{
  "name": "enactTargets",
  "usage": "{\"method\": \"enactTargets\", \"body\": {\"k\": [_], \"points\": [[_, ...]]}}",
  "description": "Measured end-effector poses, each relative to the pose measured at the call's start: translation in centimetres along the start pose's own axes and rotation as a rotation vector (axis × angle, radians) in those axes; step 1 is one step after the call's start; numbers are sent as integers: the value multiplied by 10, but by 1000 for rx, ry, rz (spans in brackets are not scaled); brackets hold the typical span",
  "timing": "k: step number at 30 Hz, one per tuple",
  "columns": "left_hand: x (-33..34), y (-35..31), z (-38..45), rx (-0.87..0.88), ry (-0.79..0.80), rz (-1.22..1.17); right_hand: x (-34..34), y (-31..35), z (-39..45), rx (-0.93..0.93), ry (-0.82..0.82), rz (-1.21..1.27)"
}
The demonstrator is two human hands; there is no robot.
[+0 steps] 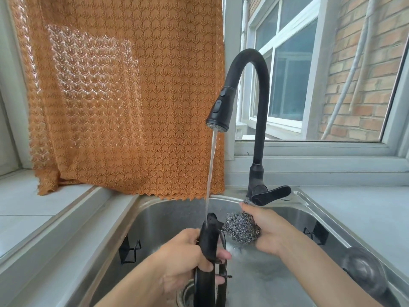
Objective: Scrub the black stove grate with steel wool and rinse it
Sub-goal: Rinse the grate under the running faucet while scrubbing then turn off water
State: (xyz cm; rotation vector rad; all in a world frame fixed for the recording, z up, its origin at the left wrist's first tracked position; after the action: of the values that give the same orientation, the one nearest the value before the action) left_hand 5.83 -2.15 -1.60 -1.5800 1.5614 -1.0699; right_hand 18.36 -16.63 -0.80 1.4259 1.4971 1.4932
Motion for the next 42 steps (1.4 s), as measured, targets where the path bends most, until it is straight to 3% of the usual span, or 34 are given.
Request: {"method": "enactTargets", "body": {"k": [5,10,13,18,20,25,31,38,42], "points": [[-5,-3,4,44,-36,-17,-2,-19,6,191,25,45],[-5,-3,3,45,-27,-32,11,-21,7,8,47,20],[-8,-2,3,35,-35,-54,12,-24,15,-112,61,-169],[-8,-1,3,21,-20,-43,3,-31,28,-289,-91,-603],[-9,-1,3,11,-10,-31,1,-25,27,-380,-99,-647],[-13,1,3,2,10,-31,3,-13,13,-497,-5,-679],[-18,1,8,41,-3,-72,35,1,-21,-844,184,-915],[-30,0,9,52,-24,-106,55,-7,-40,-947,503,-990],[-31,1,9,54,-34,-96,53,-8,-40,-999,549,-1007]]}}
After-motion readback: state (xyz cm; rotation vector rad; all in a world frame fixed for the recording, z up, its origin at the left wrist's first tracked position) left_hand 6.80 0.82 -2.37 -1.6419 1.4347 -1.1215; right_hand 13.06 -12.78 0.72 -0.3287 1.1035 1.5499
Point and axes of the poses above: each hand's wrist, its own z-axis towards the middle knuckle, its own x-axis out of the palm, y = z × x, the point moved 4 cm from there along z, towards the middle knuckle, and after that the axes turned 10 degrees about -x, right-handed, at the moved point
